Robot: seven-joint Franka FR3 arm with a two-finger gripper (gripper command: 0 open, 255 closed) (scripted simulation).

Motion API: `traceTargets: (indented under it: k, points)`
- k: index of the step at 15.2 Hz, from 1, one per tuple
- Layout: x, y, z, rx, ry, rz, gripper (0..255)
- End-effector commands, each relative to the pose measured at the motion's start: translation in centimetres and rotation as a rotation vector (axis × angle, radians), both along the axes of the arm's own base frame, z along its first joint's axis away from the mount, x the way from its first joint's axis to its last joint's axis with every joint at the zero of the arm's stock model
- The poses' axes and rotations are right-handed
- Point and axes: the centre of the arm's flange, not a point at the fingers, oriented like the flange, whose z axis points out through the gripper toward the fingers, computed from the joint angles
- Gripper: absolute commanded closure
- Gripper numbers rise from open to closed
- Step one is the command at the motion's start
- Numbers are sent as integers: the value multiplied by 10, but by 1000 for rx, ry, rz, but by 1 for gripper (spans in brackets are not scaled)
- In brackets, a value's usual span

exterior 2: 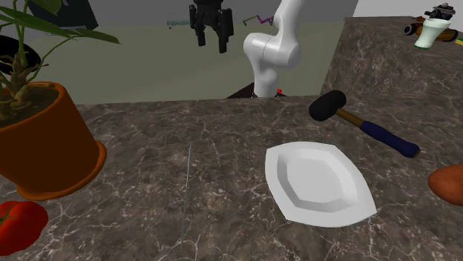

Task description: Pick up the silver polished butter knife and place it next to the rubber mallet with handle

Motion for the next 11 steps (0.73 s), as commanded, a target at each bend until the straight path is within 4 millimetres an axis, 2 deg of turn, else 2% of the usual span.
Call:
traceTargets:
  k: [1, 6, 11]
  points:
    - [0, 0, 0, 0, 0, 0, 0]
    - [62, 16, -24, -13, 11, 165, 0]
    - [121, 42, -50, -27, 21, 329, 0]
